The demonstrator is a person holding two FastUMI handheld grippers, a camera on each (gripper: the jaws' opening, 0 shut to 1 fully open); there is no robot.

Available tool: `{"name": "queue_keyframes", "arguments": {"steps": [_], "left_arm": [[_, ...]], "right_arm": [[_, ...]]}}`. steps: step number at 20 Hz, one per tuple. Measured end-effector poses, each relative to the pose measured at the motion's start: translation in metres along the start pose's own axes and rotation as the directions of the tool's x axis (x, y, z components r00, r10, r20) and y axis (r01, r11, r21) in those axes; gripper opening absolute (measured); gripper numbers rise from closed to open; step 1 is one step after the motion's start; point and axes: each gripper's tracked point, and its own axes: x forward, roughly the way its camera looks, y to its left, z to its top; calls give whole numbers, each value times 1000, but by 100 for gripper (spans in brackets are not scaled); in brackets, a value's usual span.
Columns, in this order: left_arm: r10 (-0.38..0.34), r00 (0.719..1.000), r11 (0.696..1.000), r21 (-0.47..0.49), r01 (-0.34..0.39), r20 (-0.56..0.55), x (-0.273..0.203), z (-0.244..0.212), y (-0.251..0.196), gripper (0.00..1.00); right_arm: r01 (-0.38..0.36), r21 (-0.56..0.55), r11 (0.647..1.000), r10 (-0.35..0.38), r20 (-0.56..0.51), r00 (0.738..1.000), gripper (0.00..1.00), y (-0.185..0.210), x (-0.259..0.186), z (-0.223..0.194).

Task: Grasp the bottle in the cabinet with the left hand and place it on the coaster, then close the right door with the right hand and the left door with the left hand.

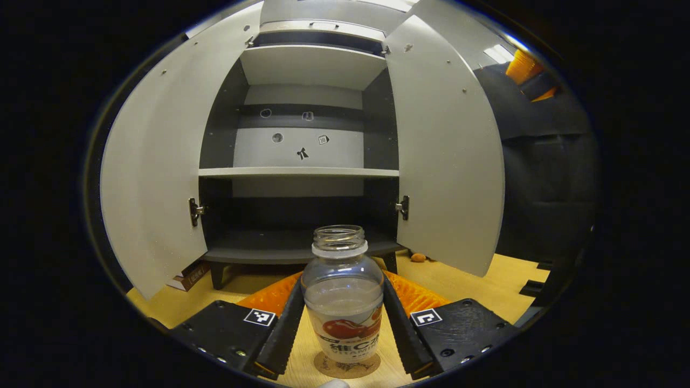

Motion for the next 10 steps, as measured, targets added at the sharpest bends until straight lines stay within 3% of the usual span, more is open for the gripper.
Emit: {"name": "queue_keyframes", "arguments": {"steps": [6,10], "left_arm": [[13,999,1000,-2,-13,-35,3,-26,4,80],[19,999,1000,3,-19,-40,-1,-37,6,77]], "right_arm": [[-39,-19,999,38,-17,999,82,9,13,-3],[-50,-32,998,49,-22,999,82,12,14,-4]]}}
